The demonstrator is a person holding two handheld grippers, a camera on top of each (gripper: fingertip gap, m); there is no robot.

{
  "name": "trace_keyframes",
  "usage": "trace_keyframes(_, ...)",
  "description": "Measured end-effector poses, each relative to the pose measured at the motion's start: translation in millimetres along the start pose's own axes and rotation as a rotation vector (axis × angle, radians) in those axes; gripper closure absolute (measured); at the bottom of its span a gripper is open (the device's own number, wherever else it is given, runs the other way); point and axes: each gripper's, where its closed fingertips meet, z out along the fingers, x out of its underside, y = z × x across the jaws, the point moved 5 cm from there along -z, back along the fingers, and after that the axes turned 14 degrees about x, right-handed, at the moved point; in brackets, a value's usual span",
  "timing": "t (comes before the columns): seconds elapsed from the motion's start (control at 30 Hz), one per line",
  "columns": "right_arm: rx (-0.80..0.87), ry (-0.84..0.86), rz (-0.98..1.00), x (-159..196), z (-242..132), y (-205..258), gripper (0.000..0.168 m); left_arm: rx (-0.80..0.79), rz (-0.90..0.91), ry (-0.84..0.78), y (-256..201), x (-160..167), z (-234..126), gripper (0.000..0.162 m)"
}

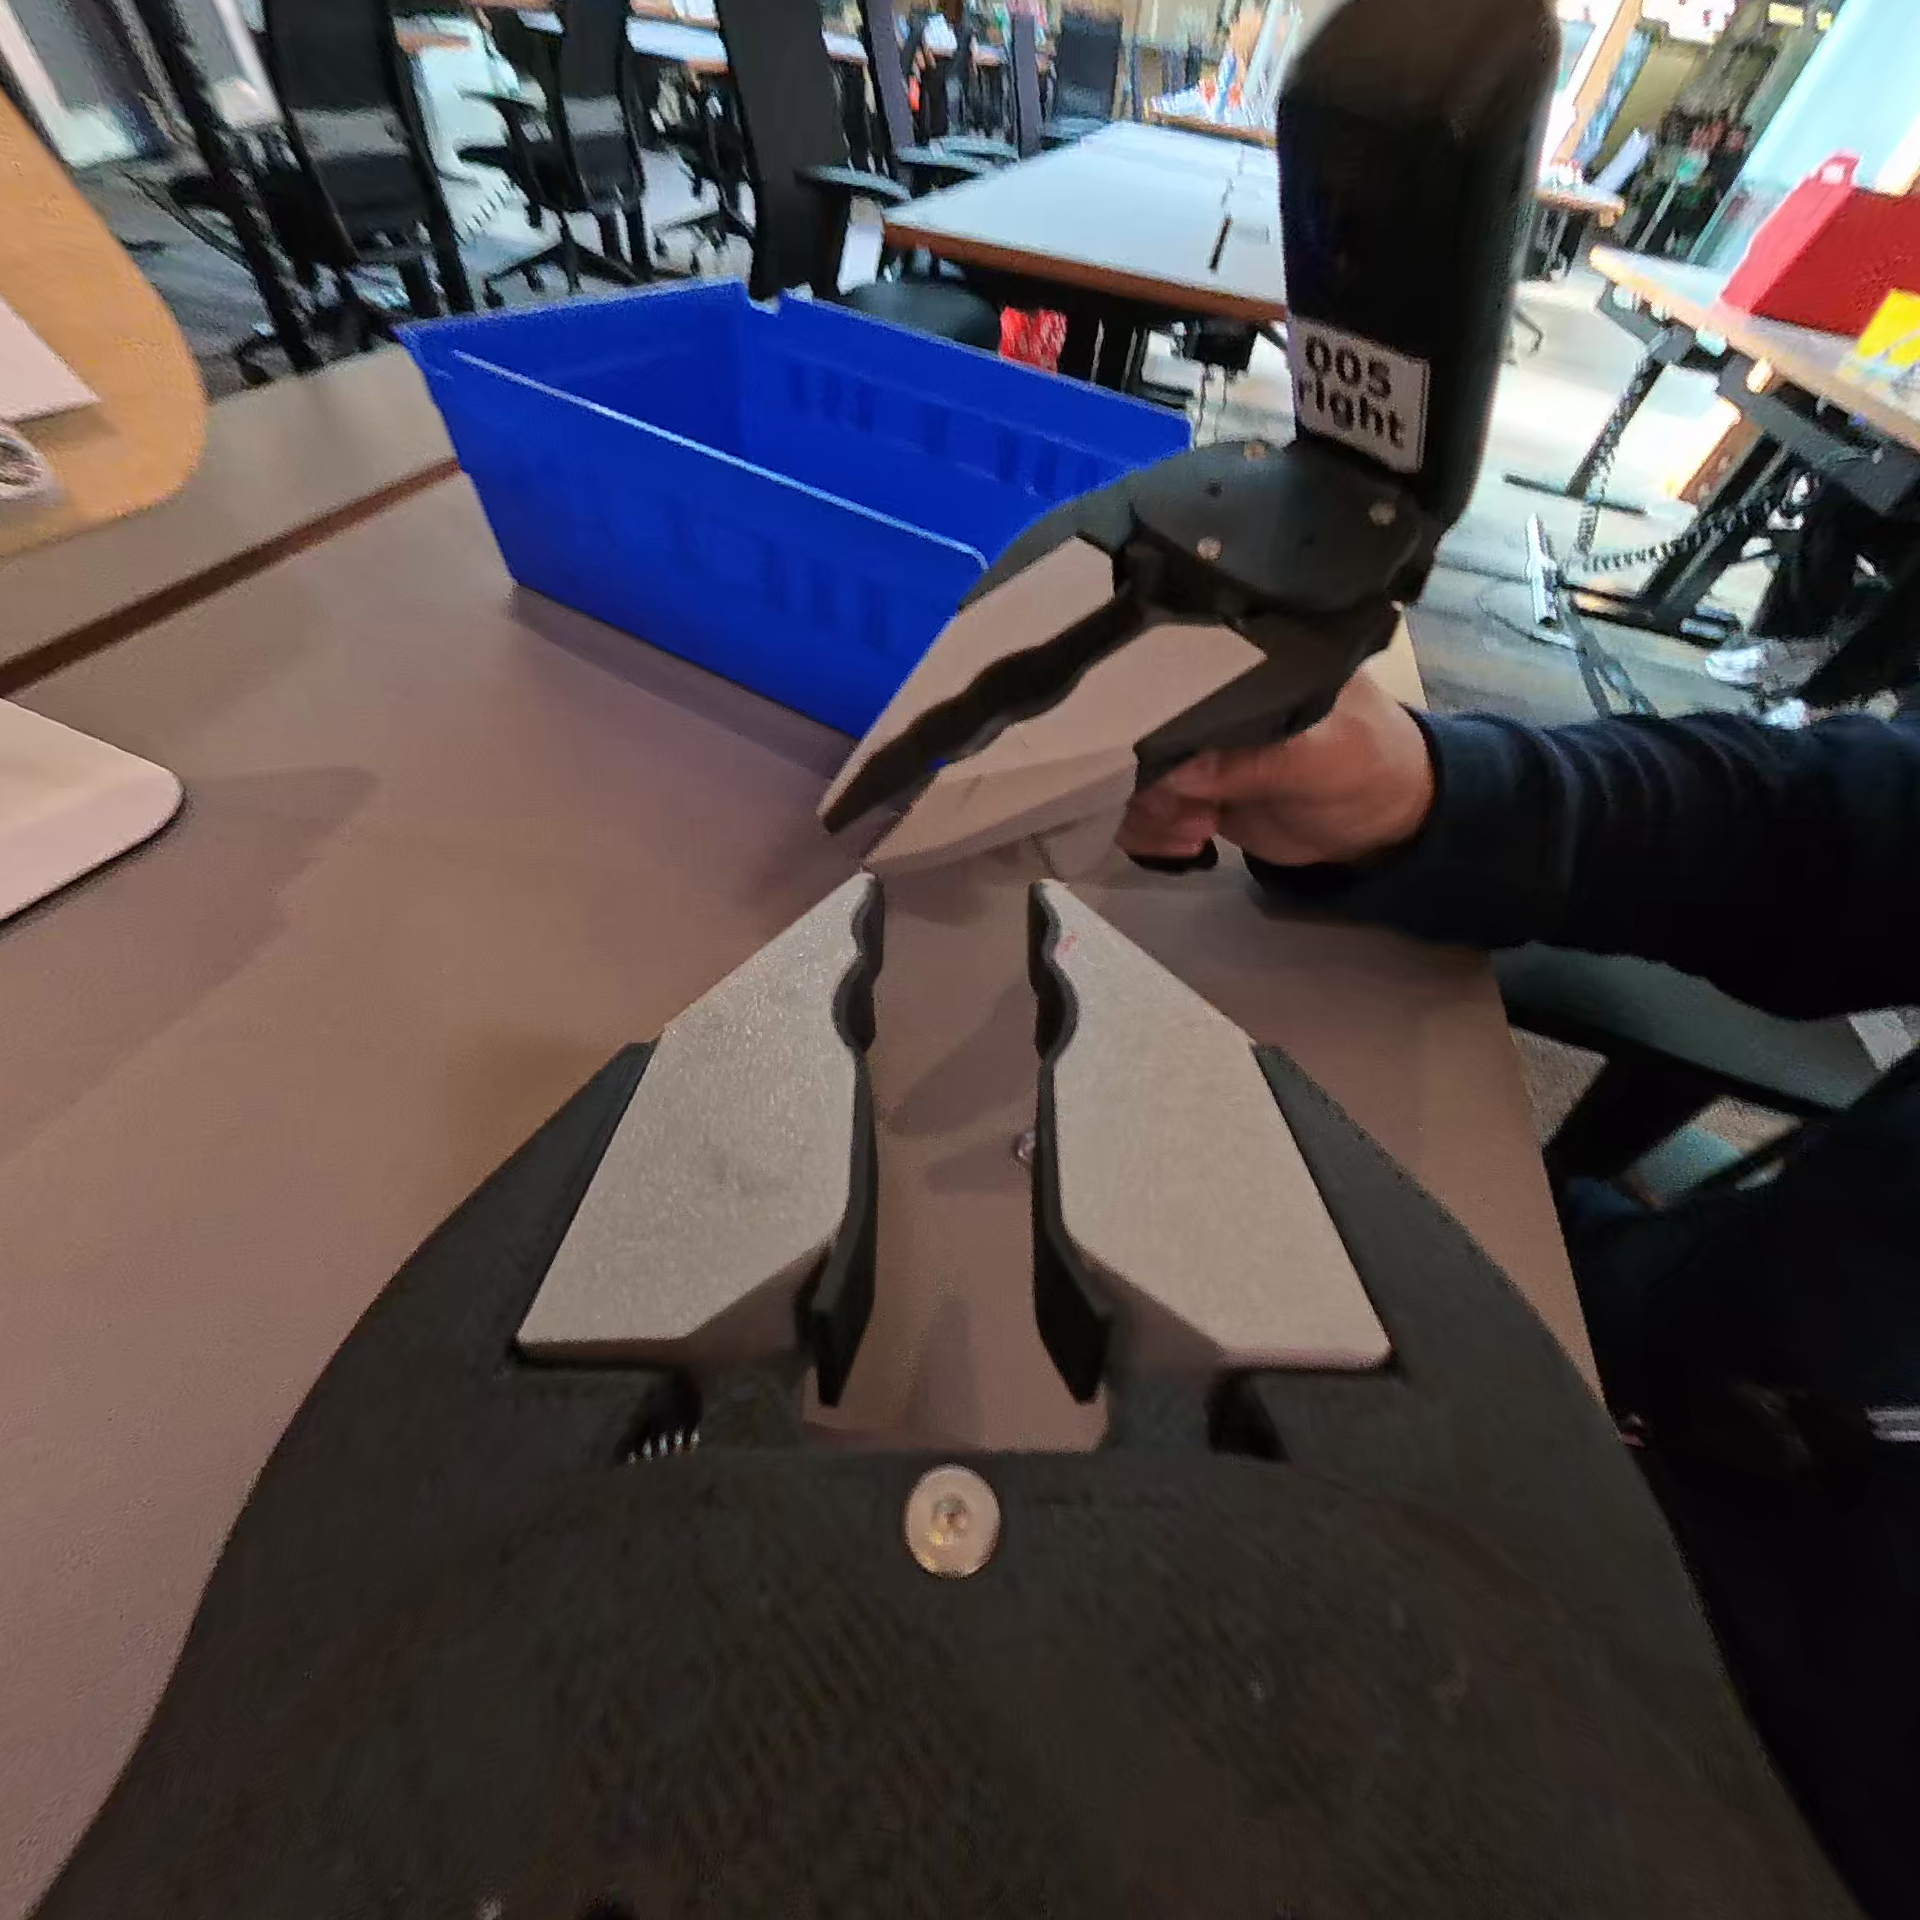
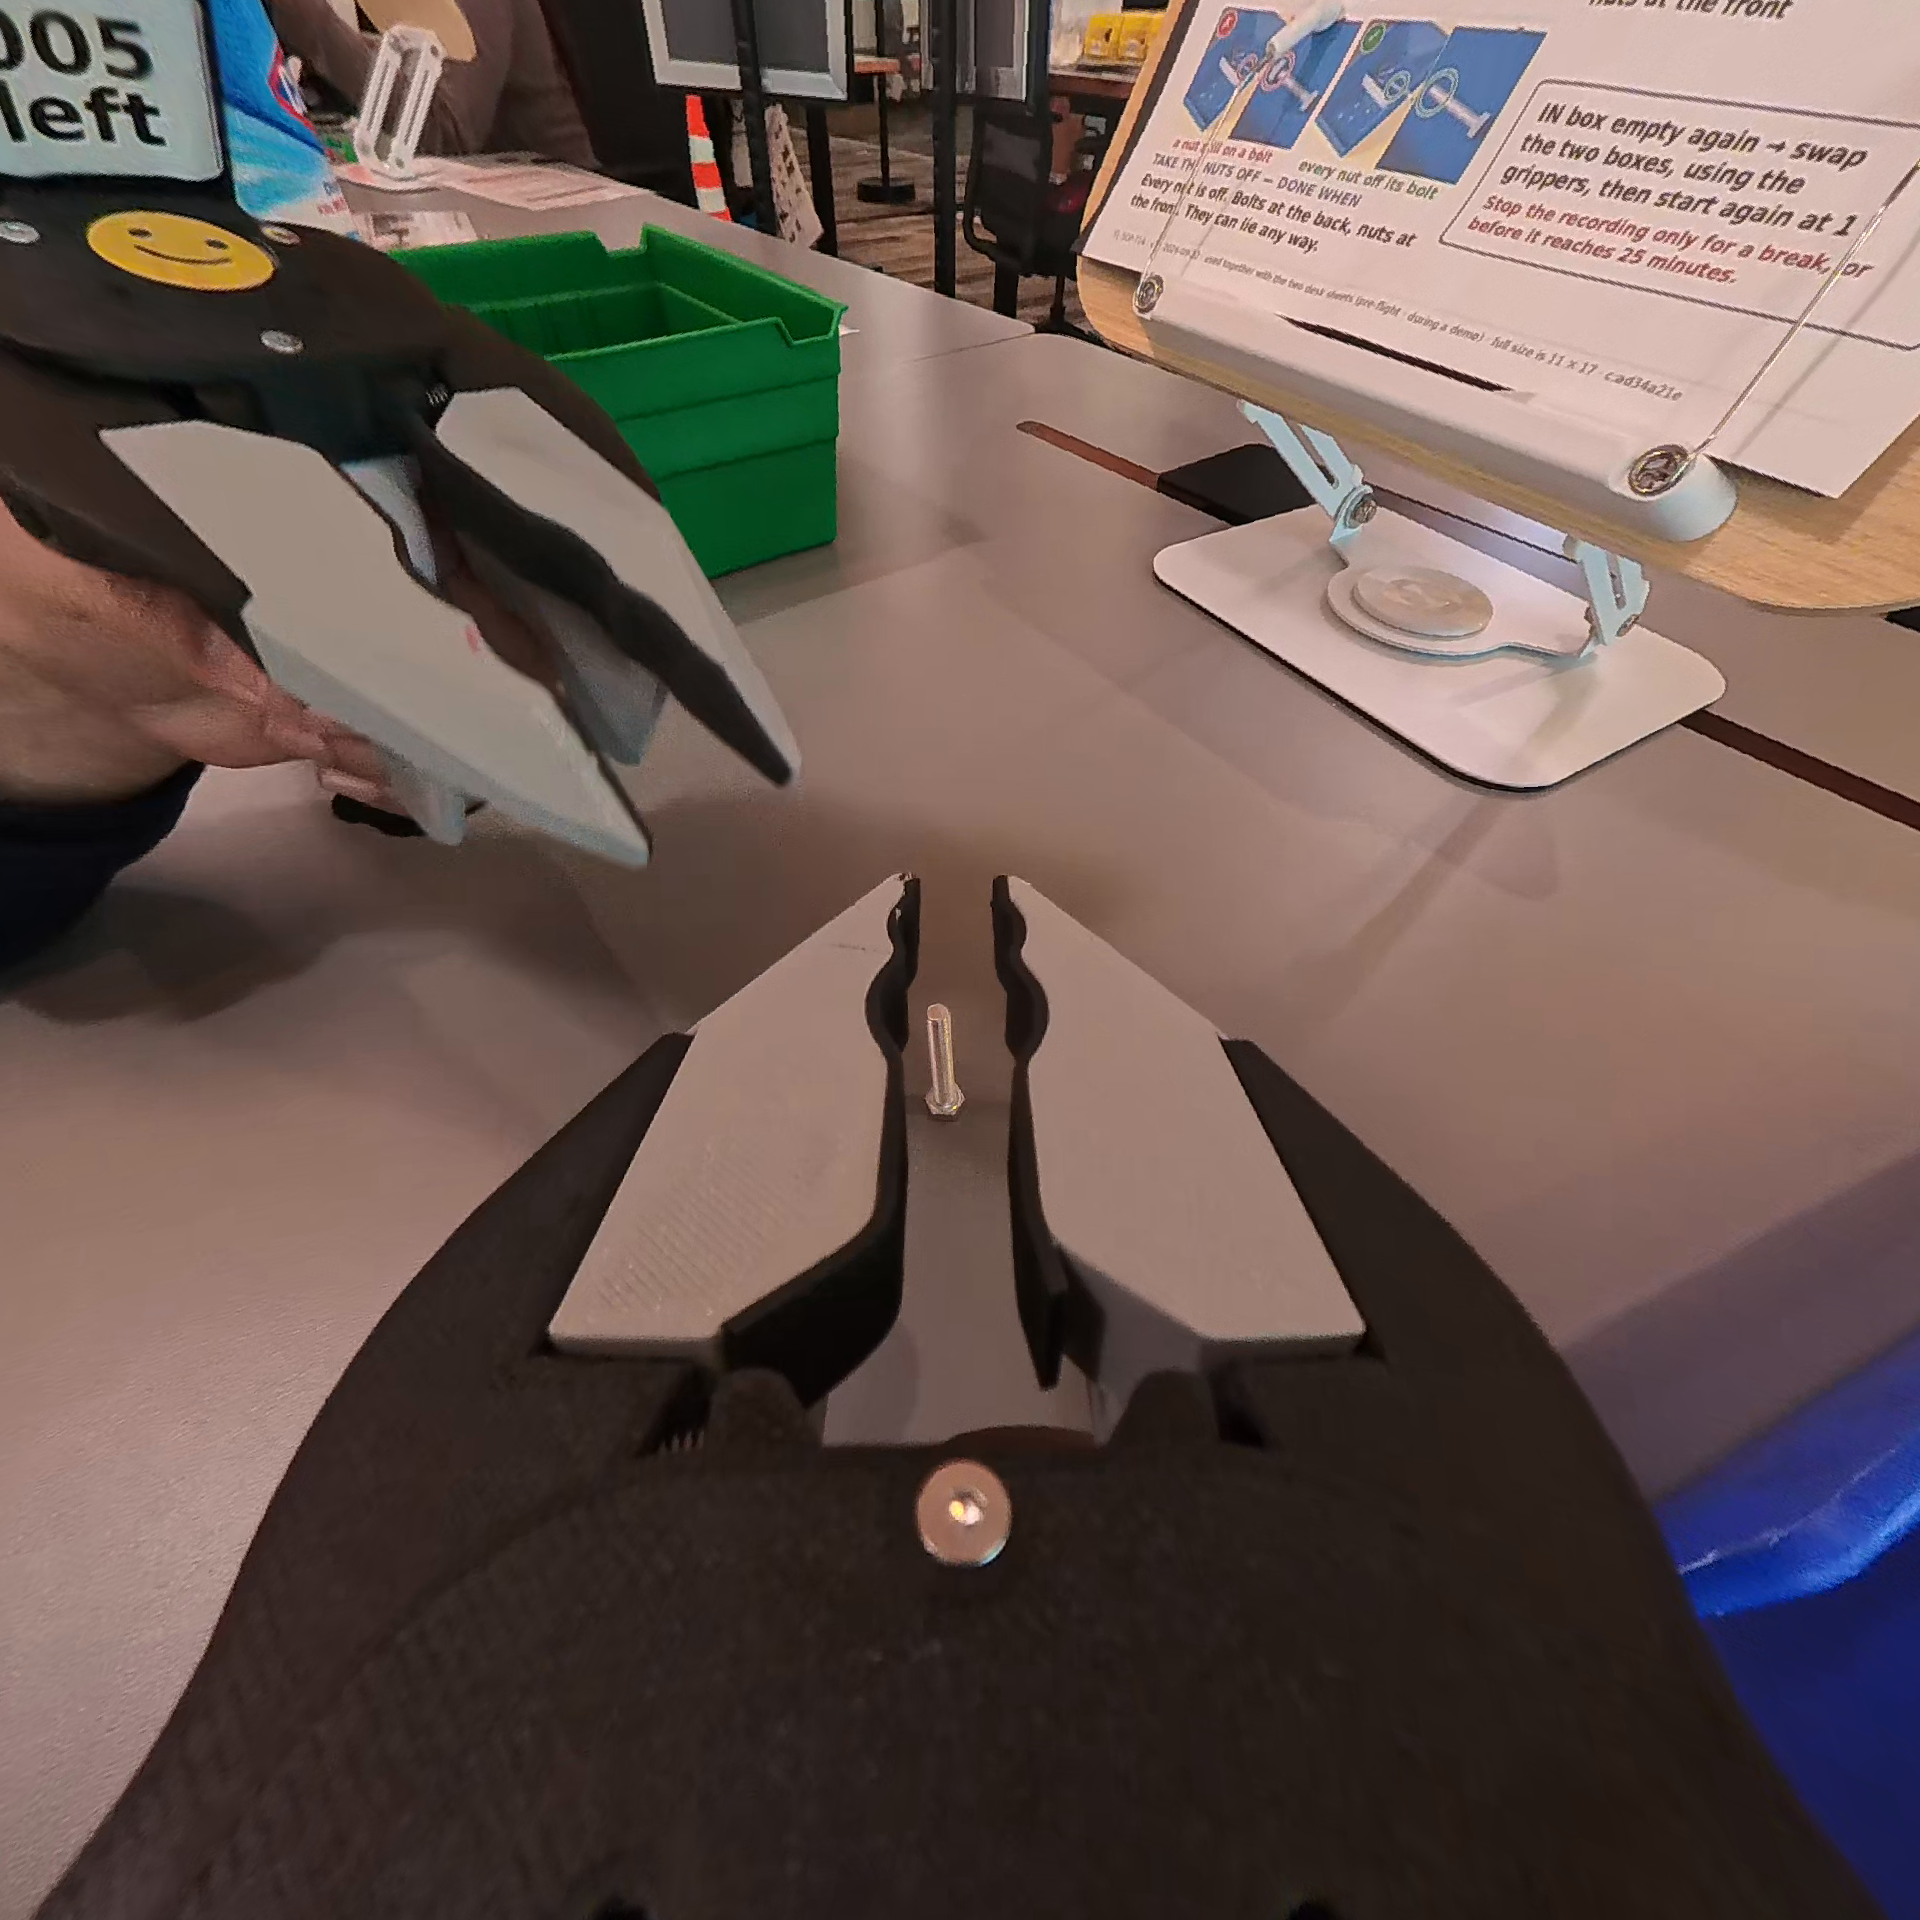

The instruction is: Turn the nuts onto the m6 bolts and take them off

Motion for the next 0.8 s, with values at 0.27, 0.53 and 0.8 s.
trace_keyframes(0.27, -0.002, -0.003, 0.004, -0.5, -0.4, 0.2, 0.157, -0.092, -0.067, -0.049, 17.8, 3.0, -5.6, 0.137)
trace_keyframes(0.53, -0.019, -0.009, 0.005, -1.4, -1.0, 2.2, 0.156, -0.124, -0.067, -0.04, 22.9, 7.1, -3.9, 0.138)
trace_keyframes(0.8, -0.075, -0.017, 0.022, -5.8, -6.1, 2.0, 0.147, -0.168, -0.104, -0.009, 34.2, 15.0, -9.4, 0.138)
